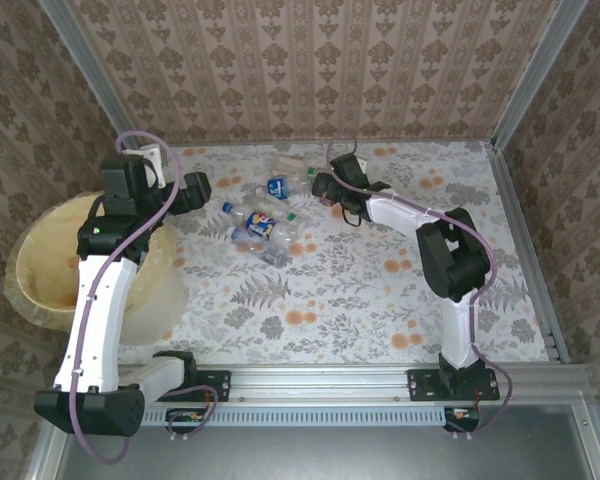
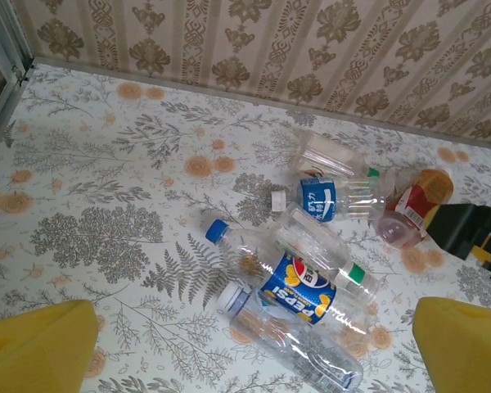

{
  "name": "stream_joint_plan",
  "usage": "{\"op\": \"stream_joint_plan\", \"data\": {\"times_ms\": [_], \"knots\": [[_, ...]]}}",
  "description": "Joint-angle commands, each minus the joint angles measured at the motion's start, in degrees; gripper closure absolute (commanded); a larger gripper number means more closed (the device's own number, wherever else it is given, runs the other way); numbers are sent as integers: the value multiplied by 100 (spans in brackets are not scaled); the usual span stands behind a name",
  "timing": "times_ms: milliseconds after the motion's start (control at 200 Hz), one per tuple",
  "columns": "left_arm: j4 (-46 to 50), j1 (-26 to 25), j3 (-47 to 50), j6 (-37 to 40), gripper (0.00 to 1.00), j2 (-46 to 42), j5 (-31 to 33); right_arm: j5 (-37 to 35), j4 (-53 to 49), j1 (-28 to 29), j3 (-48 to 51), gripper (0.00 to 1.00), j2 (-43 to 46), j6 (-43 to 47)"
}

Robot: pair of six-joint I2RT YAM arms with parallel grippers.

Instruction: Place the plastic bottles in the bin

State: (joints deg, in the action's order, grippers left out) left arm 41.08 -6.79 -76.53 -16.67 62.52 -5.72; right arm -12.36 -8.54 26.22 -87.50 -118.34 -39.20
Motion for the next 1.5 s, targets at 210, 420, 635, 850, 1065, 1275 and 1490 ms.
{"op": "stream_joint_plan", "data": {"times_ms": [210, 420, 635, 850, 1065, 1275, 1490], "knots": [[-32, -37, 101, 174, 0, -30, 202, -745, -1527, 104, -1875, 0, -1339, -644], [-17, -38, 121, 201, 0, -34, 269, -1222, -2680, 164, -2959, 0, -2016, -1008], [-6, -38, 130, 208, 0, -41, 282, -1356, -2579, 164, -2626, 10, -1876, -1112], [-29, -38, 136, 199, 0, -43, 255, -1372, -1921, 142, -1822, 15, -1493, -734], [-26, -42, 138, 191, 0, -68, 221, -1190, -1513, 79, -1493, 19, -1323, -59], [-29, -34, 164, 209, 0, -176, 186, -1195, -626, -6, -691, 31, -770, 558], [-267, -51, 342, 140, 0, -378, -250, -955, 762, -29, 1012, 41, 525, 1198]]}}
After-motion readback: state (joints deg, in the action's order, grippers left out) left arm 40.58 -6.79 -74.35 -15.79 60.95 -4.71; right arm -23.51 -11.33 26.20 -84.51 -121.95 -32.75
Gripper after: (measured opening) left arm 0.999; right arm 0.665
